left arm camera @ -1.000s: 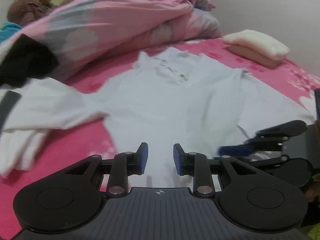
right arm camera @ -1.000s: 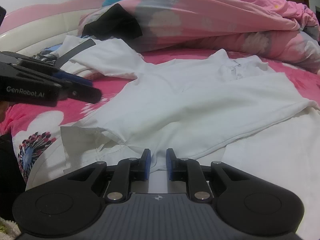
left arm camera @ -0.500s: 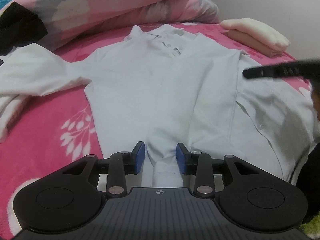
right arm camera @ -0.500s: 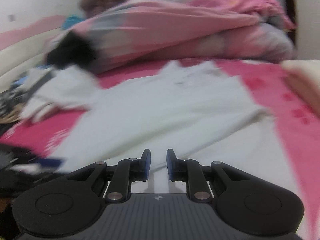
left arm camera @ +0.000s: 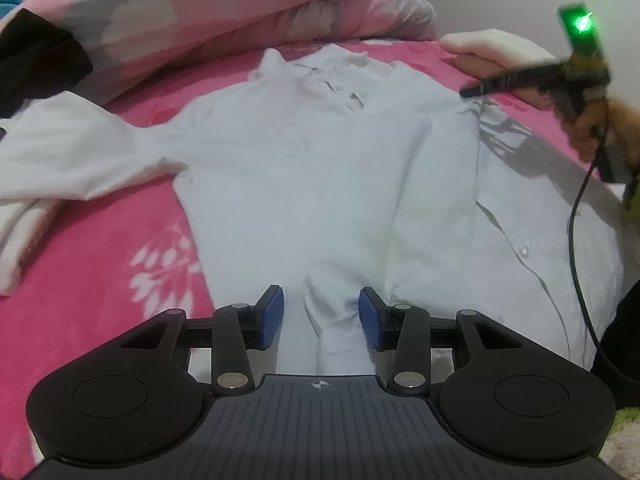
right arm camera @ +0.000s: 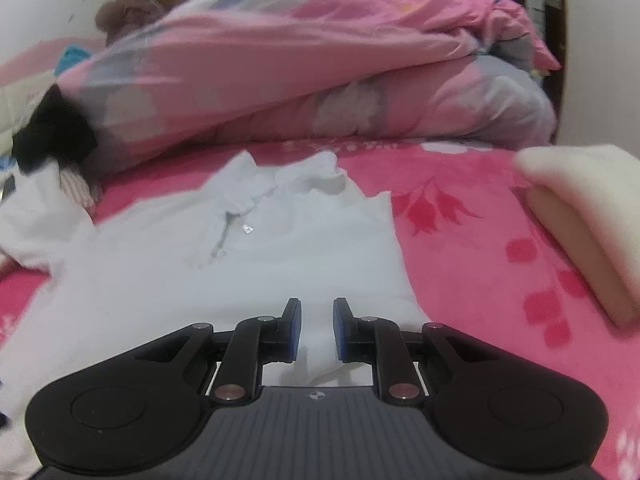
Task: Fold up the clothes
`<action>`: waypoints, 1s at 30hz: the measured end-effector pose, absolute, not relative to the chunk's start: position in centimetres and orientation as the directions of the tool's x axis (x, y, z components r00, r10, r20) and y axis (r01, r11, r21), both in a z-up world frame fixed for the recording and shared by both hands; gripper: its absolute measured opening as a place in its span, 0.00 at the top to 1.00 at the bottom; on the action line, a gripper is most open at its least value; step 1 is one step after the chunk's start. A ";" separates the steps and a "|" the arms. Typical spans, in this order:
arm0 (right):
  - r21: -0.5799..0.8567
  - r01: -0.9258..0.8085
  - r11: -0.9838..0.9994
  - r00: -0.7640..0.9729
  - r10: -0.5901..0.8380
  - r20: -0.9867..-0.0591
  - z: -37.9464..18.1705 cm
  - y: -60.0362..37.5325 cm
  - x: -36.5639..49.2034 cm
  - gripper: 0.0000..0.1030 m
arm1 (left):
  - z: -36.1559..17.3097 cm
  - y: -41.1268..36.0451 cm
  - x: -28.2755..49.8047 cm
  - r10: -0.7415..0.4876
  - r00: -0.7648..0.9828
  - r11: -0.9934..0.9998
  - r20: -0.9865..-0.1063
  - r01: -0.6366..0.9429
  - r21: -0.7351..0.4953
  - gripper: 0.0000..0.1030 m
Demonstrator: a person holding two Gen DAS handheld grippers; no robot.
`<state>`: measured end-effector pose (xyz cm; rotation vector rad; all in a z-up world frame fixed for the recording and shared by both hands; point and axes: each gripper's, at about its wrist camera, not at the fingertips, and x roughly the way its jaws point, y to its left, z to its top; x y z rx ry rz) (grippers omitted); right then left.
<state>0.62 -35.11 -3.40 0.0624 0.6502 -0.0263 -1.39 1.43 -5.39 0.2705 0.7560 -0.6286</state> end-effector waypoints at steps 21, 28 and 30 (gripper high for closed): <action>-0.031 -0.044 0.999 0.692 0.008 -0.722 -3.8 -36.2 -0.1 0.81 | -6.3 -3.4 -6.1 -0.552 0.351 0.440 -0.757 0.893 0.093 0.59; 0.015 -0.277 0.961 0.698 0.212 -0.684 -2.9 -30.3 -0.7 0.81 | -5.4 -2.6 -5.8 -0.581 0.322 0.418 -0.748 0.906 0.066 0.83; 0.001 -0.325 0.946 0.652 0.224 -0.725 -4.7 -29.0 -0.5 0.81 | -5.2 -2.4 -5.7 -0.589 0.313 0.411 -0.745 0.910 0.057 0.97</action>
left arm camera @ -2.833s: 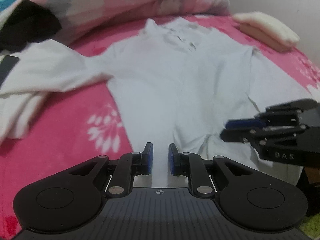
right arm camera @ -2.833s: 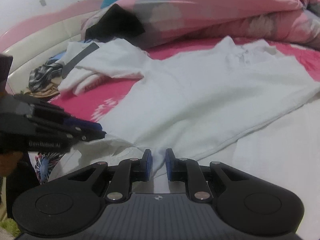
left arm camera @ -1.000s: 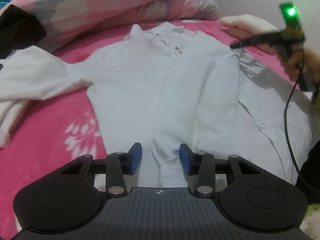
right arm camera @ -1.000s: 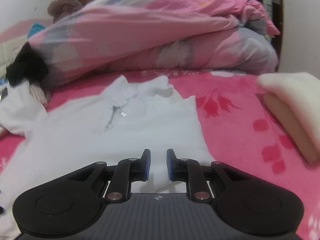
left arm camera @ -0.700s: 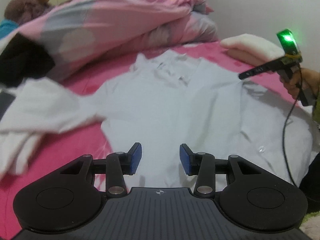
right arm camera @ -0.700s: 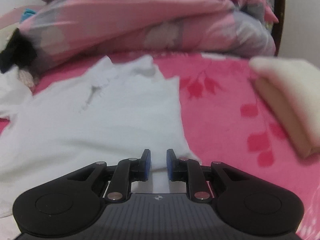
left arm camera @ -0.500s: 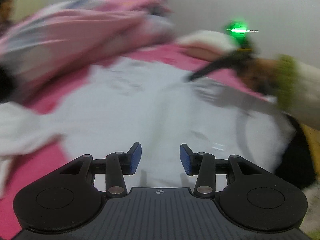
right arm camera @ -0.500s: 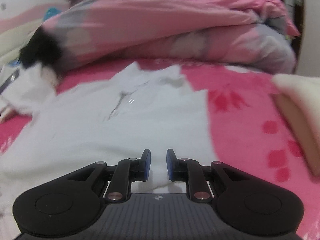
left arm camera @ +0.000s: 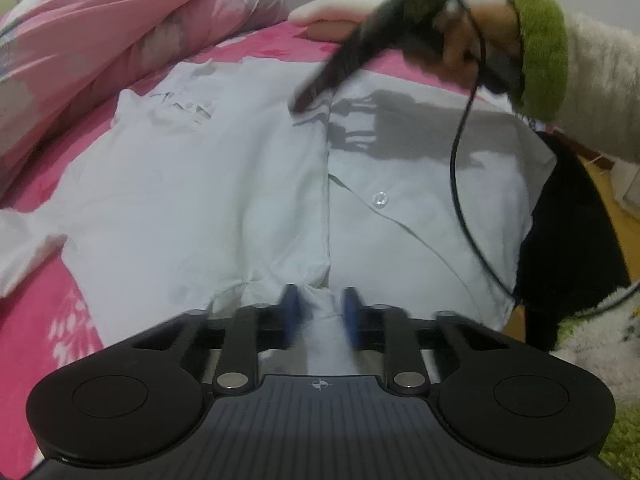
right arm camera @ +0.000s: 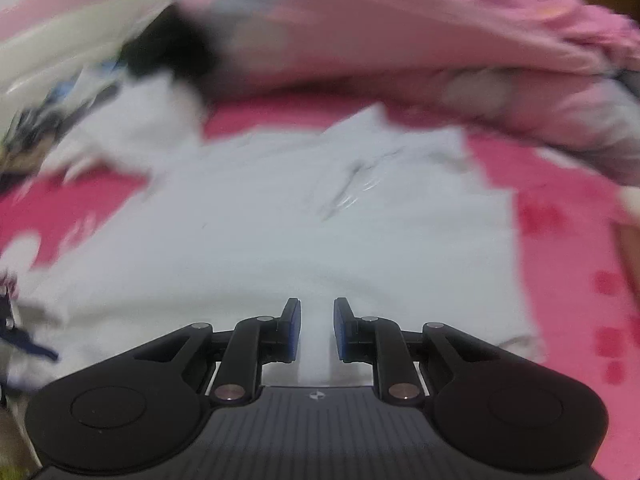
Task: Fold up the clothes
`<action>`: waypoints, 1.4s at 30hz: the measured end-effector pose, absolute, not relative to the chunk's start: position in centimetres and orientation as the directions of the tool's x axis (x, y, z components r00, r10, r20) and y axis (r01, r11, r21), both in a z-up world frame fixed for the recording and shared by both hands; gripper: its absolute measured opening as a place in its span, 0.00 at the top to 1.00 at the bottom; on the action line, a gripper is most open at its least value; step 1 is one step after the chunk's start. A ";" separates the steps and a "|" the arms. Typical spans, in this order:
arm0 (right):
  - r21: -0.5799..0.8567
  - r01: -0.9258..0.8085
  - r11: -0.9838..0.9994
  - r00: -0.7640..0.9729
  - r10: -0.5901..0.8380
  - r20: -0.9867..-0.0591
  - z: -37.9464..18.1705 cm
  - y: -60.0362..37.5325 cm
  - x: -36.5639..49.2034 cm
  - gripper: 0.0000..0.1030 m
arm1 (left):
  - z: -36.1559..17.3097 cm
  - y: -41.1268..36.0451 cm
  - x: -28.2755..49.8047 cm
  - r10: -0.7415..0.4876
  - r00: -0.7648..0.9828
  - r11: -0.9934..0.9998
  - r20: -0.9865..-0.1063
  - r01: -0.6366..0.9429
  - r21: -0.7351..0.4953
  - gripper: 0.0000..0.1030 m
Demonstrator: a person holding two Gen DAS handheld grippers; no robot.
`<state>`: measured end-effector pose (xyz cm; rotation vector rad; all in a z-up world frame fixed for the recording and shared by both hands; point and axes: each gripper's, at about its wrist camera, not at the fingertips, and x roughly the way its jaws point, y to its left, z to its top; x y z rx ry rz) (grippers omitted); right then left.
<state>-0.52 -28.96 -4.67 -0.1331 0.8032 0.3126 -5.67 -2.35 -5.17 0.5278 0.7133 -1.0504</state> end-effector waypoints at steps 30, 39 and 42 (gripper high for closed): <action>0.043 -0.332 0.942 0.594 0.244 -0.766 -4.3 -25.8 -2.0 0.76 | -1.1 1.7 -4.5 -0.561 0.411 0.592 -0.719 0.806 -0.001 0.68; 0.140 -0.306 0.942 0.683 0.320 -0.657 -2.9 -24.3 -0.4 0.75 | 6.6 10.4 1.3 -0.235 0.761 0.896 -0.605 0.411 0.168 0.66; 0.158 -0.251 0.955 0.664 0.289 -0.689 -5.3 -23.6 0.6 0.75 | 6.6 13.7 3.4 -0.134 0.812 0.957 -0.567 0.254 0.138 0.59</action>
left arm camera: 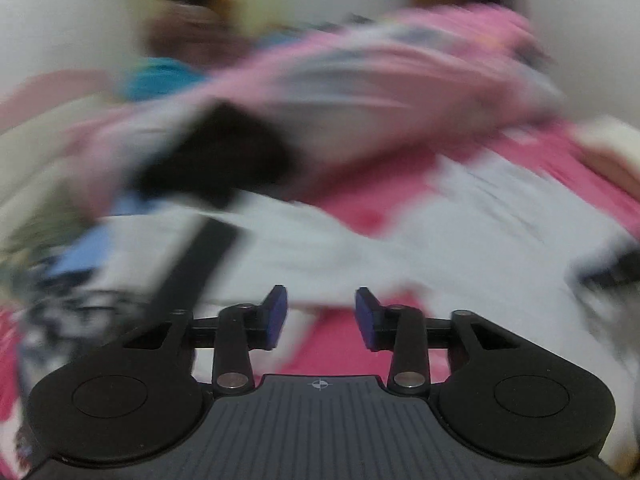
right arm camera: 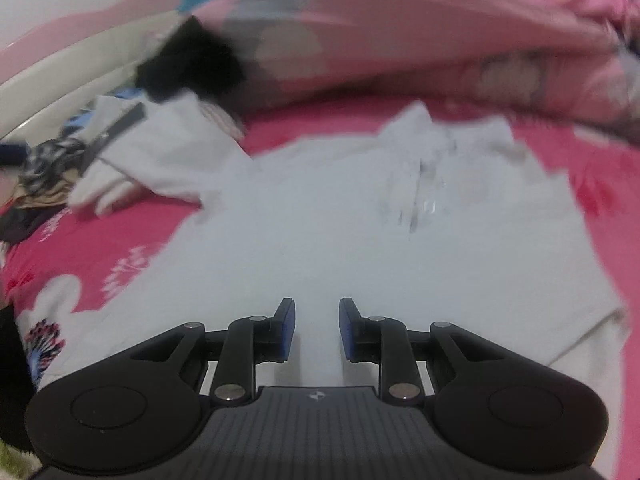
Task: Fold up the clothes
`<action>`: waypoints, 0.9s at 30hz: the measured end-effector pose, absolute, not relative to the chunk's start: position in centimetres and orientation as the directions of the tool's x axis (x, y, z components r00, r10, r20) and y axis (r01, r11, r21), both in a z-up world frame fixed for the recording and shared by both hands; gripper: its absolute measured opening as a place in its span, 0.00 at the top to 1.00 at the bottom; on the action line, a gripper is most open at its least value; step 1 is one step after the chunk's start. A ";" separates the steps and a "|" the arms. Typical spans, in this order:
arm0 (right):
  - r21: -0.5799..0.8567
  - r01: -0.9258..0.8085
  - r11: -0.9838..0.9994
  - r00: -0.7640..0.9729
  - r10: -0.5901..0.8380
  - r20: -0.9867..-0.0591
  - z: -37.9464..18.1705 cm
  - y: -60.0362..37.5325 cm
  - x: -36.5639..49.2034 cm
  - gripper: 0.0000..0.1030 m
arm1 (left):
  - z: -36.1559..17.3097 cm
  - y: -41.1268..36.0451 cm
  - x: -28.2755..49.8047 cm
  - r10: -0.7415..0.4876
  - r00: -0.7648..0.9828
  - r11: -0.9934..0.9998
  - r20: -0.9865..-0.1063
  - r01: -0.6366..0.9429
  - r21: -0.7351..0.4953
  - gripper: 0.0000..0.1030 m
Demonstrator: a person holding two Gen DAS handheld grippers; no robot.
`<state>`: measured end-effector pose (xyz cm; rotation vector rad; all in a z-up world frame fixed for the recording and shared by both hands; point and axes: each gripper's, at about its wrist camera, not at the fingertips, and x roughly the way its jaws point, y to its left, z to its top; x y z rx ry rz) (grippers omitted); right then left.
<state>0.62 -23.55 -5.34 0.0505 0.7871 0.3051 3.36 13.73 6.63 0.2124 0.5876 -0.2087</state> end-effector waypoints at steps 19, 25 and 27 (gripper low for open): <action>0.125 -0.268 0.955 0.633 0.272 -0.725 -1.4 -18.6 2.9 0.68 | -3.6 23.6 7.3 -0.067 0.820 0.992 -0.568 -0.005 -0.124 0.51; 0.158 -0.286 0.945 0.631 0.310 -0.711 -0.5 -15.7 3.3 0.68 | -4.9 24.6 7.0 -0.086 0.826 0.988 -0.557 -0.002 -0.154 0.52; 0.164 -0.272 0.948 0.627 0.304 -0.717 -1.0 -15.4 3.0 0.68 | -4.9 24.9 6.5 -0.096 0.830 0.986 -0.549 0.003 -0.168 0.52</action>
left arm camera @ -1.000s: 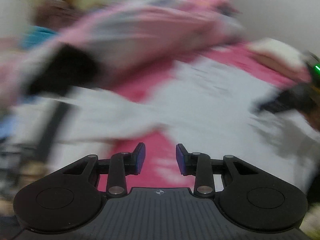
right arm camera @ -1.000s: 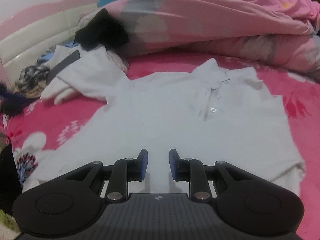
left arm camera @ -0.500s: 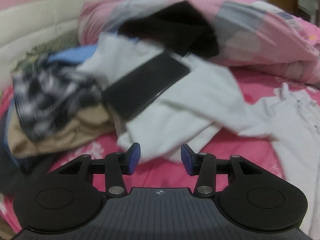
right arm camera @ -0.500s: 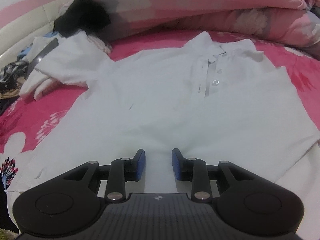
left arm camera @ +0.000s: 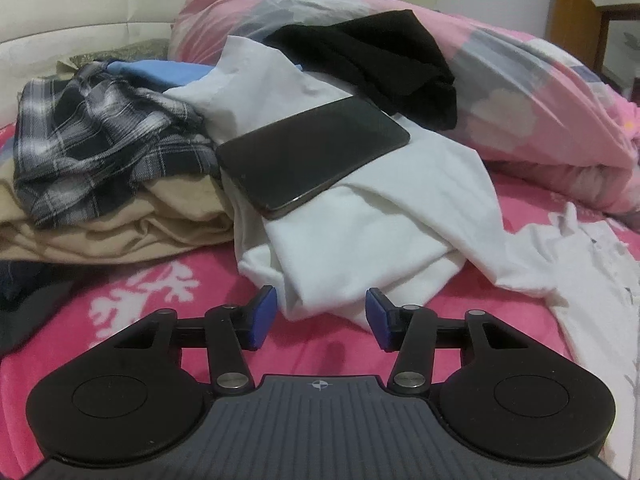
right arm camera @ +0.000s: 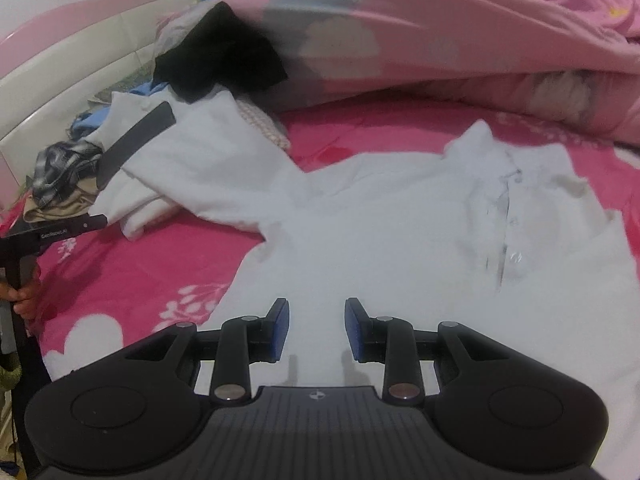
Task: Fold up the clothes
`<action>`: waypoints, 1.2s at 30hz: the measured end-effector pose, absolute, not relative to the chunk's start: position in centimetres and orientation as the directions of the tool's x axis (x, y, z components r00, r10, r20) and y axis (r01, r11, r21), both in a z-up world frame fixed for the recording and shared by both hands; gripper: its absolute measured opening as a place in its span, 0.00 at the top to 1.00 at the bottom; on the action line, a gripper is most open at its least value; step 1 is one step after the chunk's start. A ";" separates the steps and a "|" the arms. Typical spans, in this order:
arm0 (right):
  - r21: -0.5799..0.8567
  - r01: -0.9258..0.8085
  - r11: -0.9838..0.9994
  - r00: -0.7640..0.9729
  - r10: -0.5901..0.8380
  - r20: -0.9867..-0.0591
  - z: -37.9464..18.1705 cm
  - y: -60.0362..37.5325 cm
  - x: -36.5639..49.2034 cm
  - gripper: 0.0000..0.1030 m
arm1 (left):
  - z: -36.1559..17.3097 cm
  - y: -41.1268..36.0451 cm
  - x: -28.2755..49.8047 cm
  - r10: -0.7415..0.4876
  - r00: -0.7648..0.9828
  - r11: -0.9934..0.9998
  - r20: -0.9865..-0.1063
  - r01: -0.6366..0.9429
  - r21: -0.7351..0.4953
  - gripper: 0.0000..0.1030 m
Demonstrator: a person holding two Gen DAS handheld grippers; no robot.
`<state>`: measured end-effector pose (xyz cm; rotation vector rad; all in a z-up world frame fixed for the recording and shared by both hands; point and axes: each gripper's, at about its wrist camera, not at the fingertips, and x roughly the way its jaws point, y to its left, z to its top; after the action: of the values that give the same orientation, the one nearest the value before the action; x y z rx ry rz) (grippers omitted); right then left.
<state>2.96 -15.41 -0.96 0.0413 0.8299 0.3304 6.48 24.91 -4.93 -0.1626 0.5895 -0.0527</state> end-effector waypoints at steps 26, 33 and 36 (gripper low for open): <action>0.267 -0.116 0.957 0.573 0.284 -0.769 -5.1 -16.9 0.5 0.67 | -1.6 22.6 16.5 -0.106 0.874 0.834 -0.474 0.338 0.437 0.10; 0.275 -0.117 0.954 0.574 0.291 -0.765 -5.3 -16.6 0.7 0.64 | -0.4 24.6 18.2 -0.193 0.833 0.855 -0.518 0.402 0.328 0.11; 0.276 -0.118 0.954 0.574 0.292 -0.765 -5.4 -16.5 0.8 0.63 | 0.1 25.4 18.8 -0.231 0.814 0.860 -0.533 0.427 0.280 0.19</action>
<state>0.77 -16.46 -5.35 0.2029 0.9304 0.2419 18.85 25.41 0.11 0.4042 0.5090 -0.3616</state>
